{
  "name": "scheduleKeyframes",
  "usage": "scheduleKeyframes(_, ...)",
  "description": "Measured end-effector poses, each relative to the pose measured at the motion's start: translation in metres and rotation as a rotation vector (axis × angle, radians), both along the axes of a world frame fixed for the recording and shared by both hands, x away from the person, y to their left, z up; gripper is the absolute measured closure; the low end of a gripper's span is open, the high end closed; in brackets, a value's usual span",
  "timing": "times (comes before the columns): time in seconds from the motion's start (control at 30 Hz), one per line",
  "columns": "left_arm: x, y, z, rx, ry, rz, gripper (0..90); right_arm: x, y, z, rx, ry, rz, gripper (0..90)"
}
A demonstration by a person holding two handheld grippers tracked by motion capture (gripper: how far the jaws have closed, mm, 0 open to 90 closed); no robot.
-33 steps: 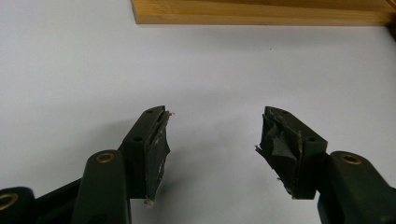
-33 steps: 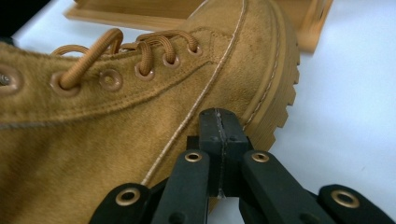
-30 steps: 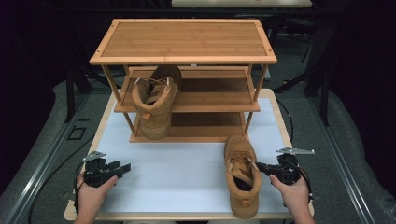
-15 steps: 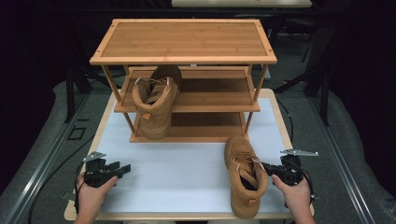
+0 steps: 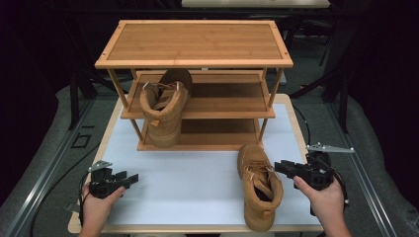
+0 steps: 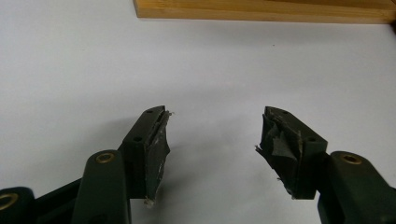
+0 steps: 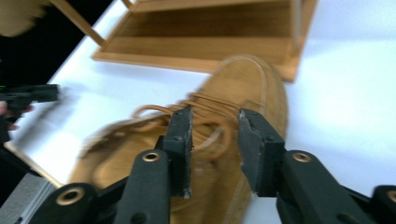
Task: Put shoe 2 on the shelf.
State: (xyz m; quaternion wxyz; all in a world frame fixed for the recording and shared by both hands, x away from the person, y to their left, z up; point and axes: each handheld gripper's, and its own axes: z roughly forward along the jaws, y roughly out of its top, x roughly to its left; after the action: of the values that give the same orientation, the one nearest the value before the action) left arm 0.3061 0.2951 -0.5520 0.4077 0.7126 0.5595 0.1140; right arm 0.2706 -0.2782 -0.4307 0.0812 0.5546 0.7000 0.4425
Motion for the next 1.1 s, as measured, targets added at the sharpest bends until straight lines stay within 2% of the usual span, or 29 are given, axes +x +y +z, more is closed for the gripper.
scheduleKeyframes(0.07, 0.000, 0.001, 0.000, 0.001, 0.001, -0.002, 40.8, -0.005, 0.003, 0.003, 0.003, -0.008, 0.017, 62.8)
scheduleKeyframes(0.13, 0.000, 0.001, 0.000, 0.001, -0.001, 0.001, 40.8, -0.008, 0.009, -0.002, 0.002, -0.008, 0.023, 62.2)
scheduleKeyframes(0.27, 0.000, 0.001, 0.000, 0.001, 0.003, -0.002, 40.8, -0.010, 0.017, -0.018, -0.054, 0.024, 0.030, 63.2)
scheduleKeyframes(0.33, 0.000, 0.000, 0.000, 0.000, 0.003, -0.002, 40.8, -0.010, 0.017, -0.023, -0.034, 0.024, 0.027, 68.6)
scheduleKeyframes(0.4, 0.000, 0.000, -0.001, -0.001, 0.004, -0.002, 40.8, -0.012, 0.018, -0.023, -0.044, 0.009, 0.019, 77.5)
scheduleKeyframes(0.43, 0.000, 0.000, -0.001, -0.001, 0.004, -0.002, 40.8, -0.012, 0.018, -0.023, -0.044, 0.009, 0.019, 77.5)
scheduleKeyframes(0.47, 0.001, 0.000, -0.001, 0.000, 0.004, 0.000, 40.8, -0.013, 0.020, -0.021, -0.076, 0.004, 0.024, 82.7)
scheduleKeyframes(0.53, 0.001, 0.000, -0.001, -0.001, 0.004, -0.001, 40.8, -0.013, 0.022, -0.020, -0.090, -0.004, 0.049, 84.3)
scheduleKeyframes(0.63, 0.001, 0.000, -0.001, 0.000, 0.004, 0.001, 40.8, -0.011, 0.026, -0.019, -0.076, -0.026, 0.079, 85.2)
scheduleKeyframes(0.7, 0.001, 0.000, -0.001, -0.001, 0.003, 0.003, 40.8, -0.010, 0.029, -0.015, -0.067, -0.050, 0.079, 85.5)
scheduleKeyframes(0.9, 0.001, 0.000, 0.000, -0.002, 0.003, 0.001, 40.8, 0.000, 0.038, -0.001, -0.037, -0.078, 0.101, 86.2)
scheduleKeyframes(1.1, 0.001, 0.002, -0.001, -0.007, 0.005, 0.007, 40.8, 0.004, 0.048, 0.007, 0.007, -0.084, 0.183, 86.4)
